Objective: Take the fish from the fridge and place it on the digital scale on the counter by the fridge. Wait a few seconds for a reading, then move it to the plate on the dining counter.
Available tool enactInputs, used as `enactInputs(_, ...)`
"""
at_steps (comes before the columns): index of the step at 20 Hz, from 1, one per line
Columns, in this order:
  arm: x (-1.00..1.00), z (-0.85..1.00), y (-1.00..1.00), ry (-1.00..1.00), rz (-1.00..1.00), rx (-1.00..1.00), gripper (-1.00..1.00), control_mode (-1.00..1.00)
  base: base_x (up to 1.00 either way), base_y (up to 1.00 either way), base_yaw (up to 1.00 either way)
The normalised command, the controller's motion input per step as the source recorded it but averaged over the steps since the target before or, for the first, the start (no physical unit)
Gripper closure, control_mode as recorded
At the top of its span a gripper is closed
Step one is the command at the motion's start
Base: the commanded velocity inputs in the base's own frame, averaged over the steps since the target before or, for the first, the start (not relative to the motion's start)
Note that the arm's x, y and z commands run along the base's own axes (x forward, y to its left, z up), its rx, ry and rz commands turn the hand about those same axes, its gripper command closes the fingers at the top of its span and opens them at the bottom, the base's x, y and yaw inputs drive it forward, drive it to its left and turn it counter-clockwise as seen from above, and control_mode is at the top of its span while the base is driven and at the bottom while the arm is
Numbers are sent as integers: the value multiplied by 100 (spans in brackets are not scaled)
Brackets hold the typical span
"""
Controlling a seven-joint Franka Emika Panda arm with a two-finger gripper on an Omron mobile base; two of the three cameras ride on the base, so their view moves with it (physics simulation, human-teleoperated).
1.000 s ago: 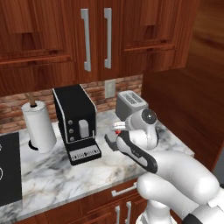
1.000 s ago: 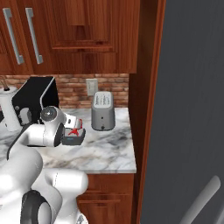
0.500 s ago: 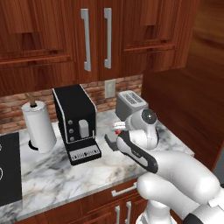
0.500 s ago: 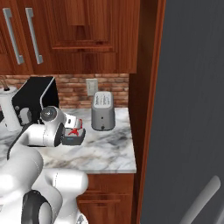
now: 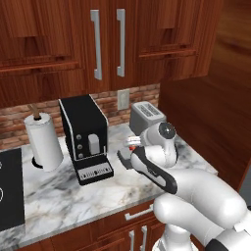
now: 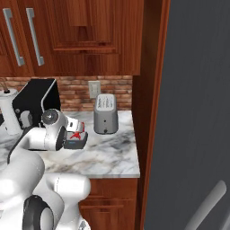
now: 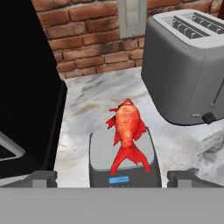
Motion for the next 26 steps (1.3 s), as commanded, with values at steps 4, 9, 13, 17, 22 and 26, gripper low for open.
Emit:
enactInputs(4, 0, 0, 0, 0, 0, 0, -100, -100, 0, 0, 0)
enactInputs(9, 0, 0, 0, 0, 0, 0, -100, -100, 0, 0, 0)
enactInputs(13, 0, 0, 0, 0, 0, 0, -100, -100, 0, 0, 0)
enactInputs(17, 0, 0, 0, 0, 0, 0, -100, -100, 0, 0, 0)
enactInputs(22, 0, 0, 0, 0, 0, 0, -100, -100, 0, 0, 0)
enactInputs(26, 0, 0, 0, 0, 0, 0, -100, -100, 0, 0, 0)
